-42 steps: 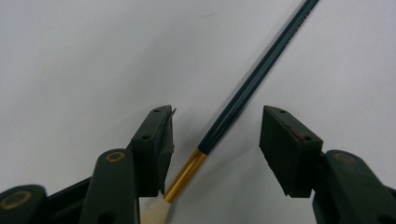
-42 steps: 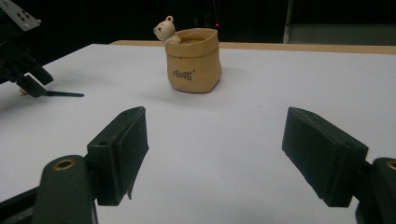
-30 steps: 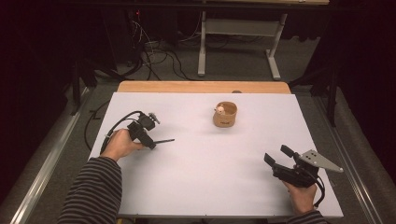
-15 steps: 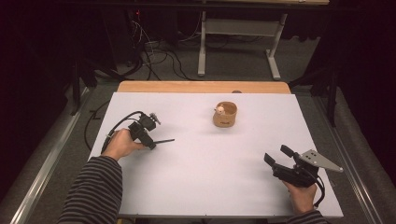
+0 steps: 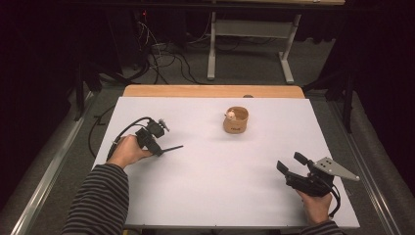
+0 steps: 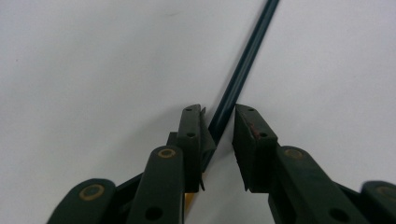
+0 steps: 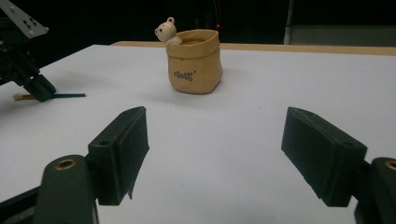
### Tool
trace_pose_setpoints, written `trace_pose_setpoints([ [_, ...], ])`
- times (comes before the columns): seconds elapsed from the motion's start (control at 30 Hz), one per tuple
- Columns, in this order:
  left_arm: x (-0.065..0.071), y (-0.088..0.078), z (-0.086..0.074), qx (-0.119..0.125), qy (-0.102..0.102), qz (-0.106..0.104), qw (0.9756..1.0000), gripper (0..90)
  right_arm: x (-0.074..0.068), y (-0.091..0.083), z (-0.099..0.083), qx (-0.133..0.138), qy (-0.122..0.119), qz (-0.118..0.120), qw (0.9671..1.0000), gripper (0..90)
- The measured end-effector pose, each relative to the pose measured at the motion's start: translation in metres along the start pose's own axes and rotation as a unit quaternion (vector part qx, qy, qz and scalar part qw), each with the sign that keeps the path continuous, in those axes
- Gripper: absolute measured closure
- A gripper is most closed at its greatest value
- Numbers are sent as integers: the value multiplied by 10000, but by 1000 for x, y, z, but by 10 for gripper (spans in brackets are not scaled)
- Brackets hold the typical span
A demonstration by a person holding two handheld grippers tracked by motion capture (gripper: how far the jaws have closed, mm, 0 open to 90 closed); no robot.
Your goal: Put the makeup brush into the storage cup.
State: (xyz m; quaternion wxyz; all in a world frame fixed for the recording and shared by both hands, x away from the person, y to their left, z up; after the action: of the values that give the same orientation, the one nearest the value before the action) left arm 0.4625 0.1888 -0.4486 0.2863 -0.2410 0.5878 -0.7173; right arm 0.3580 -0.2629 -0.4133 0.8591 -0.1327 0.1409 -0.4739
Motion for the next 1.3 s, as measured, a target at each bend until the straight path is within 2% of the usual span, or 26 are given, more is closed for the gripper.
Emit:
trace_pose_setpoints([
  [0.33,0,0,0,1,115,-32,9999,822,0,0,0,-13,16,-3,10000,249],
  [0.77,0,0,0,7,127,-51,9999,827,0,0,0,-9,16,0,10000,249],
  [0.97,5,-3,3,36,226,-29,9997,829,-1,0,0,-5,6,3,10000,251],
  [1.3,15,-17,8,304,364,-49,9989,829,0,0,0,7,8,30,10000,253],
])
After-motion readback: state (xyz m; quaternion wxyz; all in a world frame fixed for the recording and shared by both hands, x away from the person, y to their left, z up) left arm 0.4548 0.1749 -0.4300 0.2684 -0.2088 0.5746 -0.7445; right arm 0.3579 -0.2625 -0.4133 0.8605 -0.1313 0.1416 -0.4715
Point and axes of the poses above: each handheld gripper's, and its own axes: y roughly forward along the jaws, z roughly out of its top, x roughly to its right, the point moved 5 cm from there along y, roughly forward along the jaws, and after that the axes turned 3 degrees about -x, right-handed, at the moved point
